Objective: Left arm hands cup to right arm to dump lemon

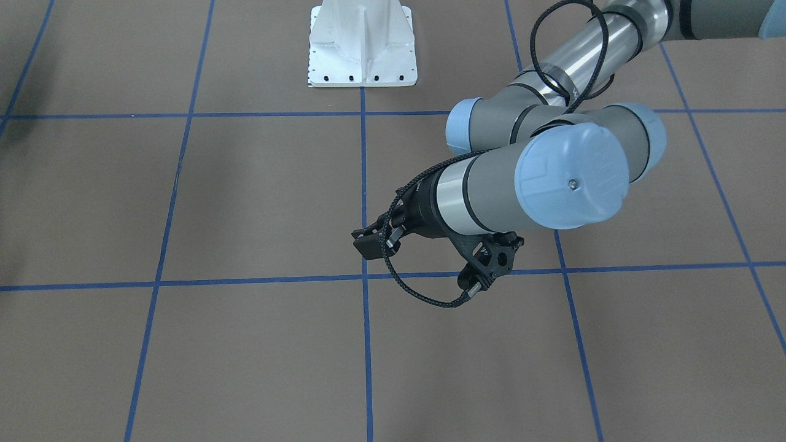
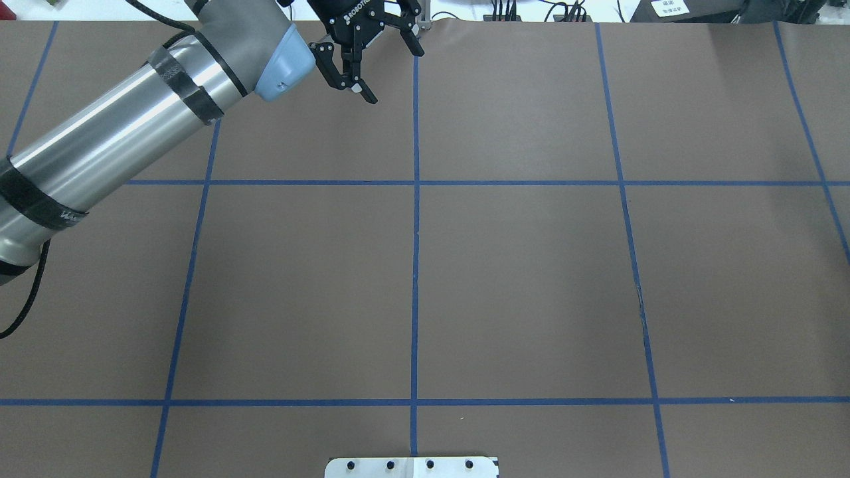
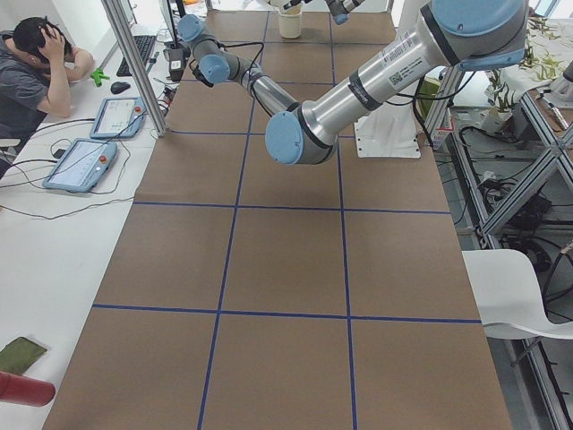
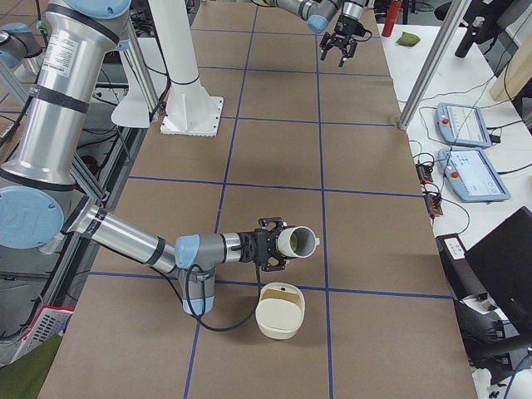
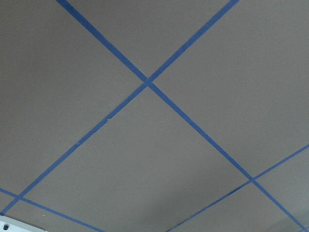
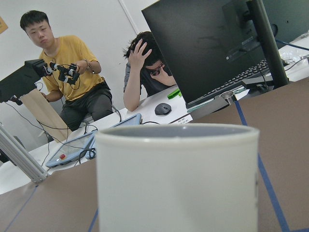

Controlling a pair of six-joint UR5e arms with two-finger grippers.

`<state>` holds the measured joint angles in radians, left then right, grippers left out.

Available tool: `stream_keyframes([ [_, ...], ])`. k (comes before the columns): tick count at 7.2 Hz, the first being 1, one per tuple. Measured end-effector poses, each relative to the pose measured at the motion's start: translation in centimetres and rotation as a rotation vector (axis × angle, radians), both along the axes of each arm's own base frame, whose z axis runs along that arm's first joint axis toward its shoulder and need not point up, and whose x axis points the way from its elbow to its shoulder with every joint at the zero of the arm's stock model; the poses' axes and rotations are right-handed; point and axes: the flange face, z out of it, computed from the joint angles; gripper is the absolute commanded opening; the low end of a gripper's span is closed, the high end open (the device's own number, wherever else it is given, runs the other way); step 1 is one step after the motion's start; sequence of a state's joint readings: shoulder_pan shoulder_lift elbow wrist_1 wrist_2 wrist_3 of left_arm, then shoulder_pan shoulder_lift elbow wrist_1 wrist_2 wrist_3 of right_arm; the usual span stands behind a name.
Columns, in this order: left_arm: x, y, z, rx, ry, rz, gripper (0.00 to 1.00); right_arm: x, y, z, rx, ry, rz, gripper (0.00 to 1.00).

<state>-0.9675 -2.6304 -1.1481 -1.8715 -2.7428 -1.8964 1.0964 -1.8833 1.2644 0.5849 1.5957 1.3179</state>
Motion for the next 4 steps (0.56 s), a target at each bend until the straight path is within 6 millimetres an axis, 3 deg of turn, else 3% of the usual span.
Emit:
stream_keyframes([
  [4,-0.62,-0.2,-0.6,0.007,0.005,-0.008,1.0,0.83,1.31,0.4,-0.118,-0.411,-0.004,0.08],
])
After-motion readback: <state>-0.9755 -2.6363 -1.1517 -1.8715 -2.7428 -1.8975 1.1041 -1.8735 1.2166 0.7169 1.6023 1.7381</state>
